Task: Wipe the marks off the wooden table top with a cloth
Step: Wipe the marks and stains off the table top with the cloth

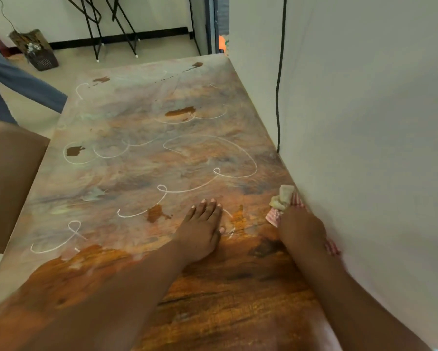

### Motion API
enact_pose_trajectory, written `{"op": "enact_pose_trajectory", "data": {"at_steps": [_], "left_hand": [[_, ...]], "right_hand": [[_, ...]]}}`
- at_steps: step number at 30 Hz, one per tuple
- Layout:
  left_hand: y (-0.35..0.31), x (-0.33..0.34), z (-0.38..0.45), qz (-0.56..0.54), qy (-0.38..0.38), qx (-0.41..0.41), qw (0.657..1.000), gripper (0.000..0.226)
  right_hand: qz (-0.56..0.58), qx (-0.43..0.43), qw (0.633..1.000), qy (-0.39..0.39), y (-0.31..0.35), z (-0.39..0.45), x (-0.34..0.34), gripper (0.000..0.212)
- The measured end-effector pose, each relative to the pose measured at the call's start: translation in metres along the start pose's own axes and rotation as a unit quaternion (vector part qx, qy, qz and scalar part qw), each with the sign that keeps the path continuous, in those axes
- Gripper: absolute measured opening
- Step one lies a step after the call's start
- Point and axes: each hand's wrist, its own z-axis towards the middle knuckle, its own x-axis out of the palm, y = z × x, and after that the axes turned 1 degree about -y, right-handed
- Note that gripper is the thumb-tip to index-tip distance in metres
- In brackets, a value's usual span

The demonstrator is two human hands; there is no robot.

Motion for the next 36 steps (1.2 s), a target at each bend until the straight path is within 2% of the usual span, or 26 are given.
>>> {"op": "enact_pose_trajectory", "data": {"at_steps": [2, 4, 6, 7, 11, 13, 16, 19, 21, 23, 26, 28, 31, 33, 34, 36], "left_hand": [[0.001, 0.0, -0.001, -0.007, -0.004, -0.006, 1.0, 0.062], [0.002, -0.001, -0.002, -0.013, -0.009, -0.01, 1.0, 0.062], [0.004, -0.002, -0.001, -0.007, -0.008, -0.004, 1.0, 0.062], [0.006, -0.003, -0.001, -0.002, -0.01, 0.0, 1.0, 0.062], [0.008, -0.006, 0.001, -0.008, -0.041, 0.004, 0.999, 0.058], [0.005, -0.006, 0.003, -0.007, -0.056, 0.006, 0.998, 0.056], [0.004, -0.004, 0.004, -0.009, -0.072, 0.002, 0.997, 0.055], [0.006, -0.004, 0.004, -0.007, -0.077, 0.005, 0.997, 0.054], [0.007, -0.007, 0.006, 0.007, -0.086, 0.011, 0.996, 0.051], [0.008, -0.011, 0.009, 0.02, -0.105, 0.017, 0.994, 0.048], [0.007, -0.016, 0.013, 0.025, -0.108, 0.013, 0.994, 0.047], [0.006, -0.019, 0.015, 0.024, -0.113, 0.011, 0.993, 0.048], [0.006, -0.023, 0.013, 0.015, -0.109, 0.009, 0.994, 0.056], [0.009, -0.025, 0.009, 0.023, -0.097, 0.0, 0.995, 0.065], [0.012, -0.025, 0.007, 0.031, -0.091, -0.006, 0.995, 0.067], [0.019, -0.024, 0.002, 0.046, -0.083, -0.016, 0.995, 0.062]], "right_hand": [[0.014, -0.064, 0.998, -0.004, 0.021, -0.008, 0.002, 0.023], [0.014, -0.152, 0.988, -0.011, 0.025, -0.024, 0.006, 0.03], [0.031, -0.189, 0.981, -0.023, 0.012, -0.037, 0.007, 0.036], [0.042, -0.173, 0.984, -0.026, 0.003, -0.04, 0.007, 0.036], [0.009, 0.002, 1.0, -0.011, -0.012, -0.004, -0.004, 0.03], [0.004, 0.029, 0.999, -0.031, 0.006, 0.017, -0.004, 0.027], [0.013, -0.053, 0.997, -0.057, 0.035, 0.019, 0.0, 0.028], [0.028, -0.16, 0.983, -0.092, 0.025, 0.0, 0.007, 0.031], [0.043, -0.155, 0.981, -0.108, 0.005, -0.007, 0.006, 0.032], [0.039, -0.098, 0.988, -0.11, -0.005, 0.001, 0.007, 0.031], [0.014, -0.051, 0.994, -0.091, 0.012, 0.017, 0.01, 0.029], [0.04, -0.088, 0.991, -0.092, 0.028, 0.012, 0.011, 0.029], [0.072, -0.247, 0.965, -0.058, 0.027, -0.012, 0.017, 0.039], [0.067, -0.315, 0.946, -0.024, 0.007, -0.024, 0.016, 0.044], [0.072, -0.318, 0.944, -0.037, -0.006, -0.025, 0.015, 0.044], [0.091, -0.255, 0.961, -0.063, -0.026, -0.018, 0.012, 0.042]]}}
